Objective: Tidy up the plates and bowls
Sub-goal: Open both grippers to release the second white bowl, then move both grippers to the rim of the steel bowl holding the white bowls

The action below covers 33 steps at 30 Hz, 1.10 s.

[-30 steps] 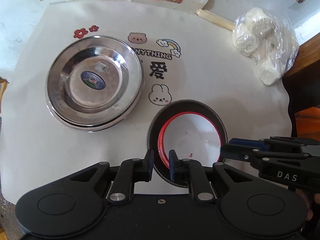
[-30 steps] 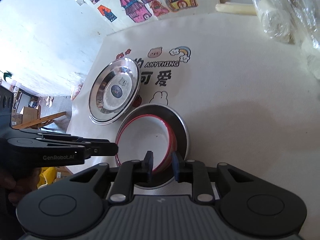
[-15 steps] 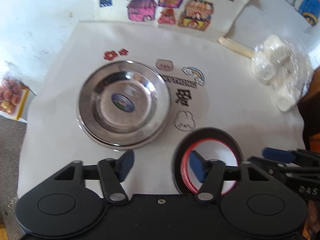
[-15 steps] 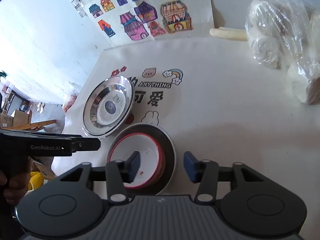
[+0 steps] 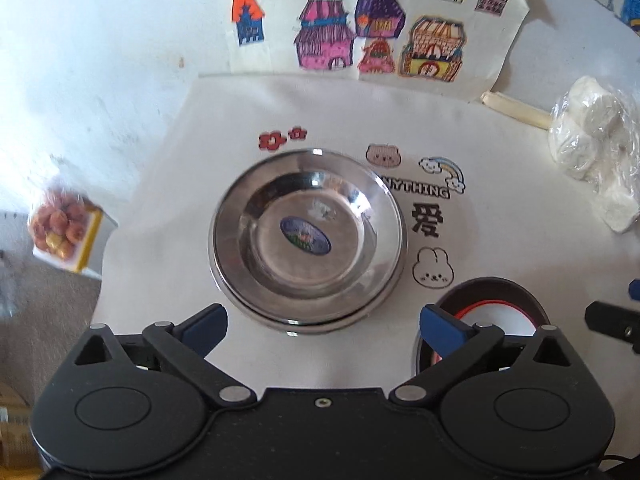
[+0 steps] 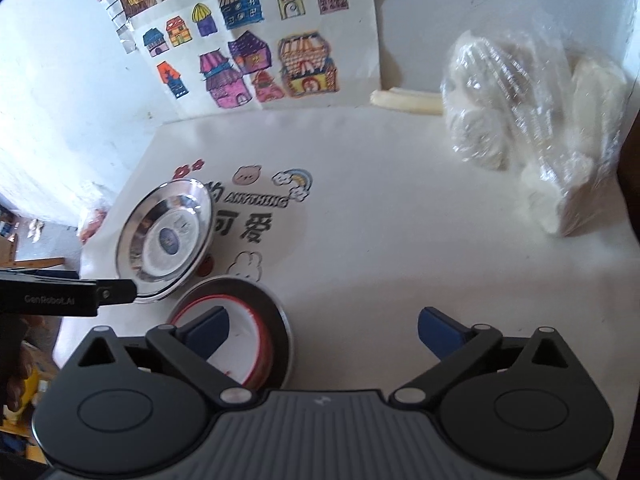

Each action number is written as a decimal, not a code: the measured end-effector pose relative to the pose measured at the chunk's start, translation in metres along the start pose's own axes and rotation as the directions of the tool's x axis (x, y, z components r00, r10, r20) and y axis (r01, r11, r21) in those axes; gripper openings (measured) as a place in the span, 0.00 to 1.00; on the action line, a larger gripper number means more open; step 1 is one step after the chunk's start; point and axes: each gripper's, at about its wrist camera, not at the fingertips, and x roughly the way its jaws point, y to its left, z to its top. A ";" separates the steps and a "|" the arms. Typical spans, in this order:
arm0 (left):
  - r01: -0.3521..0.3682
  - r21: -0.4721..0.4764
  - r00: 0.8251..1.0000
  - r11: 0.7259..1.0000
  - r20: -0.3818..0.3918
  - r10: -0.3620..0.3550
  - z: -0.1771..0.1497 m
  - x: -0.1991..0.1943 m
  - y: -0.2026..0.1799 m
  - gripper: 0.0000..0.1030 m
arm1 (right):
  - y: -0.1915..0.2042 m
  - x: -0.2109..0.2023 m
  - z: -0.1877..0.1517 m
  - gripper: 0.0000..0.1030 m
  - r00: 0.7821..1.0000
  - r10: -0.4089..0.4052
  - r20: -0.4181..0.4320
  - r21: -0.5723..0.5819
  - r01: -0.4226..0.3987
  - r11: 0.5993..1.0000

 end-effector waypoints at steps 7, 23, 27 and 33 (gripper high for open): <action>0.037 0.010 0.999 0.999 0.005 -0.037 -0.004 0.002 0.004 0.99 | 0.000 0.002 -0.004 1.00 0.996 -0.080 0.028 -0.051 0.081 0.995; 0.077 0.037 0.992 0.996 -0.105 -0.072 -0.017 0.014 0.002 0.99 | -0.007 0.022 -0.016 1.00 0.984 -0.134 -0.115 -0.051 0.128 0.990; 0.090 0.065 0.988 0.994 -0.135 -0.081 -0.019 0.020 -0.003 0.99 | -0.006 0.023 -0.016 1.00 0.984 -0.131 -0.121 -0.058 0.125 0.991; 0.079 0.114 0.985 0.990 -0.164 -0.059 -0.021 0.027 -0.009 0.99 | -0.005 0.029 -0.017 1.00 0.980 -0.129 -0.155 -0.075 0.118 0.990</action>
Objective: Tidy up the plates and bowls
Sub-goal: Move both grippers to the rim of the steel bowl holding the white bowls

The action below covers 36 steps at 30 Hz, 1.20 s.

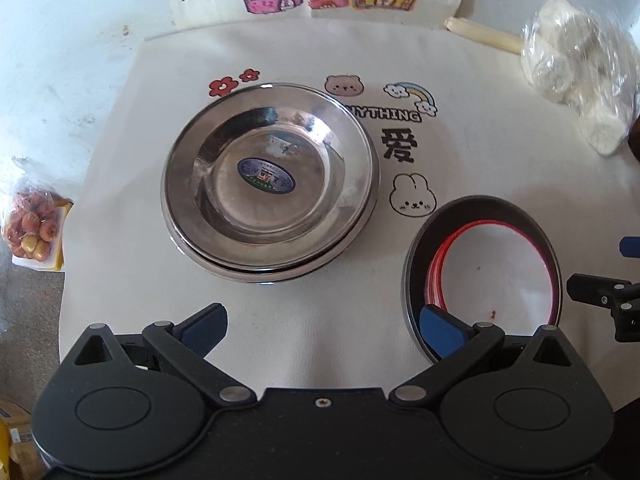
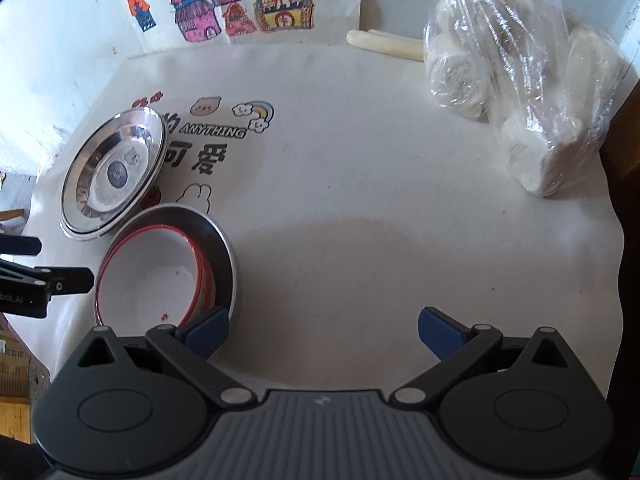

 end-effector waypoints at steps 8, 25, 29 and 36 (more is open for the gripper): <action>-0.013 0.029 1.000 1.000 -0.021 0.013 0.004 0.007 -0.005 0.99 | 0.006 0.006 0.000 1.00 1.000 -0.007 -0.020 -0.039 0.007 0.999; -0.041 0.047 0.998 0.998 -0.044 0.043 0.006 0.017 -0.008 0.99 | 0.015 0.019 0.002 1.00 0.999 -0.008 -0.034 -0.097 0.004 0.995; -0.053 0.065 0.997 0.996 -0.049 0.057 0.006 0.020 -0.010 0.99 | 0.016 0.021 0.002 1.00 0.999 -0.009 -0.040 -0.106 0.005 0.994; -0.059 0.073 0.997 0.996 -0.053 0.063 0.008 0.022 -0.010 0.99 | 0.022 0.022 0.003 1.00 0.999 -0.031 -0.028 -0.151 0.026 0.988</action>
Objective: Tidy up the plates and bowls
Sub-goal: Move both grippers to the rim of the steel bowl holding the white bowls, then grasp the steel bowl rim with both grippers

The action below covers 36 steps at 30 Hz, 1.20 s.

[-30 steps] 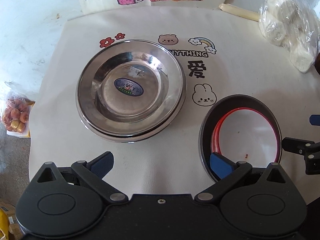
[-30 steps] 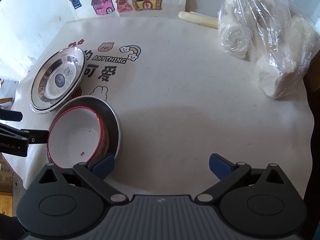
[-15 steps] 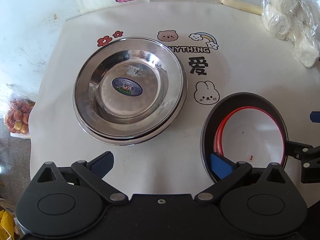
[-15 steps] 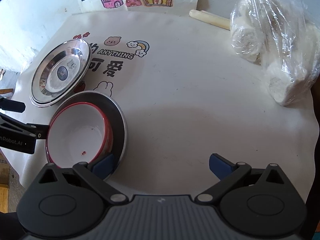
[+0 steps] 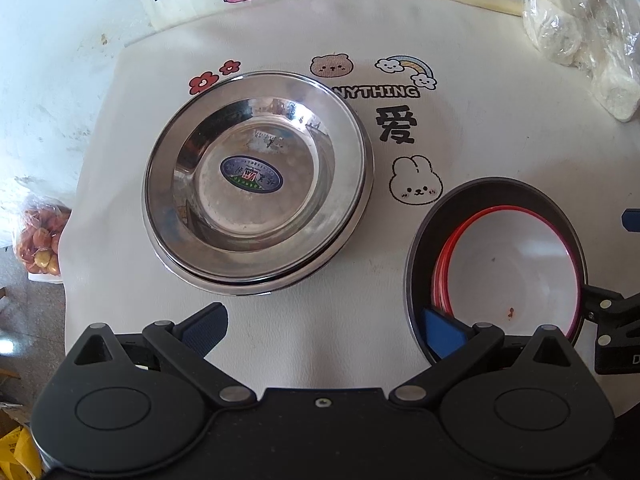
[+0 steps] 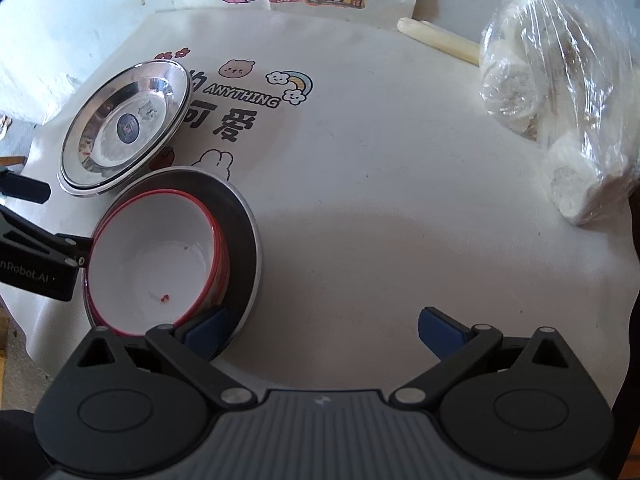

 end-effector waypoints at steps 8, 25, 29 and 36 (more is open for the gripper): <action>0.049 -0.010 0.999 0.999 -0.001 -0.049 0.000 -0.002 0.000 0.85 | 0.002 -0.001 0.000 0.91 1.000 0.011 0.001 -0.021 -0.011 1.000; 0.124 -0.002 0.992 0.992 0.002 -0.124 -0.002 -0.009 -0.005 0.47 | 0.010 -0.007 0.002 0.64 0.998 0.060 0.006 -0.044 -0.060 0.997; 0.147 0.007 0.989 0.989 -0.013 -0.147 0.002 -0.010 -0.010 0.31 | 0.010 -0.005 0.004 0.56 0.996 0.088 -0.006 -0.037 -0.088 0.995; 0.167 -0.005 0.986 0.986 -0.022 -0.167 0.003 -0.010 -0.014 0.13 | 0.012 -0.004 0.007 0.37 0.990 0.136 -0.024 -0.039 -0.137 0.990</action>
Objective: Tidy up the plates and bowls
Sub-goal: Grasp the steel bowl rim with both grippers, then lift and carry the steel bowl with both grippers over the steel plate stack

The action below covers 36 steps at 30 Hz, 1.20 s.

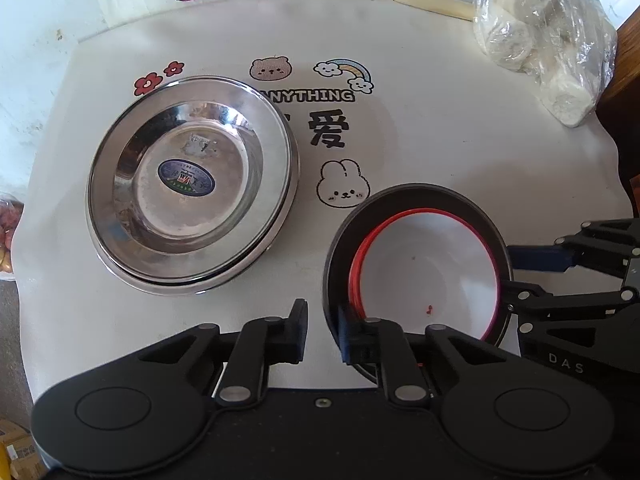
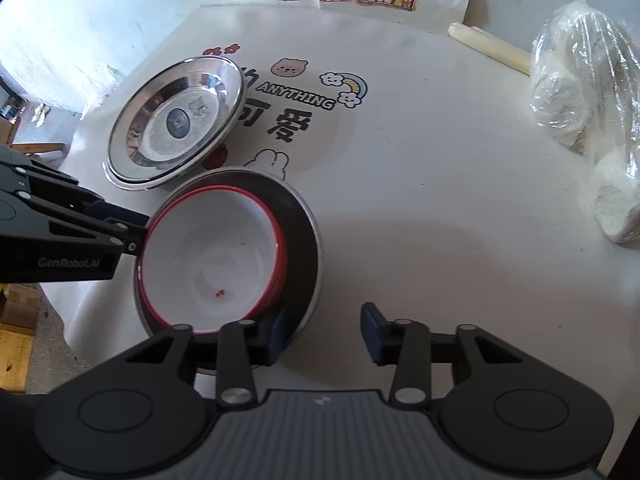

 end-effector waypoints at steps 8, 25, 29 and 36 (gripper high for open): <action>0.015 -0.014 1.000 1.000 -0.011 -0.015 0.002 0.001 0.000 0.06 | 0.006 0.002 0.001 0.17 0.999 0.043 0.001 -0.012 -0.043 0.999; 0.030 -0.022 1.000 0.999 -0.006 -0.030 0.001 0.003 0.003 0.07 | 0.003 0.004 0.002 0.15 0.999 0.051 -0.001 0.028 -0.051 0.998; 0.040 -0.023 0.999 0.999 -0.017 -0.041 0.001 0.004 0.004 0.07 | 0.000 0.004 0.003 0.15 0.998 0.067 -0.017 0.061 -0.066 0.996; 0.061 -0.016 0.998 0.998 -0.030 -0.061 0.002 0.008 0.006 0.06 | -0.007 0.008 0.006 0.14 0.992 0.112 -0.051 0.120 -0.105 0.987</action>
